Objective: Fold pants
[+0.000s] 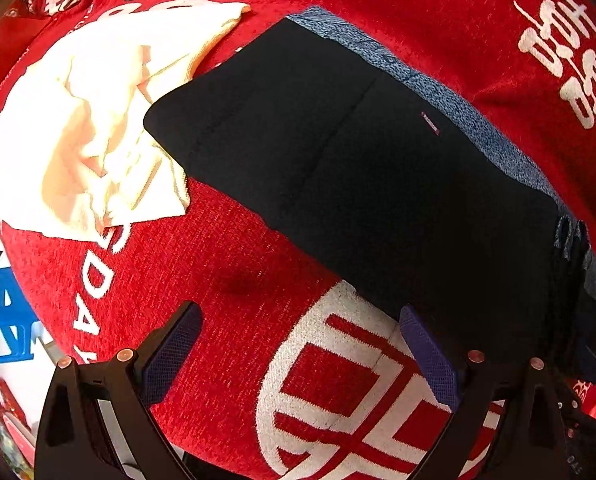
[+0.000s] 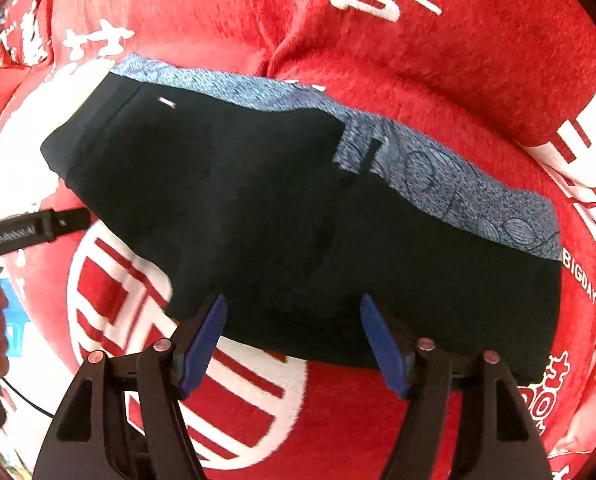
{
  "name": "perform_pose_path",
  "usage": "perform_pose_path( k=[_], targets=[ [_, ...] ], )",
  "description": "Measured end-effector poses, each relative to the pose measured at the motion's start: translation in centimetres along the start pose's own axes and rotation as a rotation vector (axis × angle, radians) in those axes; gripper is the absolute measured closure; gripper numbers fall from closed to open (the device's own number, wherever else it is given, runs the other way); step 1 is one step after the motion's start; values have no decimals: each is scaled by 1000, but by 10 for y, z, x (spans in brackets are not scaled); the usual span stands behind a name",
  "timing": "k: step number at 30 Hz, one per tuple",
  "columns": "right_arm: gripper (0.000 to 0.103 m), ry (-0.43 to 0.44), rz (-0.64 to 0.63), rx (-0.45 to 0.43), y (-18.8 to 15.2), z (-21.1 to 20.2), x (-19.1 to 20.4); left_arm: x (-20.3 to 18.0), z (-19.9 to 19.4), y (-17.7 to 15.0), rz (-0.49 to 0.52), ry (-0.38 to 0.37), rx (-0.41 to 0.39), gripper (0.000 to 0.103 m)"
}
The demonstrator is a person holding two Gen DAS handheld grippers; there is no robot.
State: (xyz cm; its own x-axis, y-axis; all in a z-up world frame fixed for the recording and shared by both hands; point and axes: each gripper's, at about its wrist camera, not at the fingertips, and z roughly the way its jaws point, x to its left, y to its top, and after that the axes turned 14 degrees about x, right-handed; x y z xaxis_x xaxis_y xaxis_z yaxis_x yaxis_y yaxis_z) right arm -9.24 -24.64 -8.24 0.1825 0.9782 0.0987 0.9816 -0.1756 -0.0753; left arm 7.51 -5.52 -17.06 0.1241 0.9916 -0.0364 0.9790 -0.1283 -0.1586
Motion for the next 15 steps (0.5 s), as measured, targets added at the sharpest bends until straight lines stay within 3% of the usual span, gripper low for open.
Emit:
perform_pose_path(
  k=[11, 15],
  targets=[
    [29, 58, -25, 18, 18, 5, 26, 27, -3, 16, 1, -28, -2, 3],
    [27, 130, 25, 59, 19, 24, 18, 39, -3, 23, 3, -56, -11, 3]
  ],
)
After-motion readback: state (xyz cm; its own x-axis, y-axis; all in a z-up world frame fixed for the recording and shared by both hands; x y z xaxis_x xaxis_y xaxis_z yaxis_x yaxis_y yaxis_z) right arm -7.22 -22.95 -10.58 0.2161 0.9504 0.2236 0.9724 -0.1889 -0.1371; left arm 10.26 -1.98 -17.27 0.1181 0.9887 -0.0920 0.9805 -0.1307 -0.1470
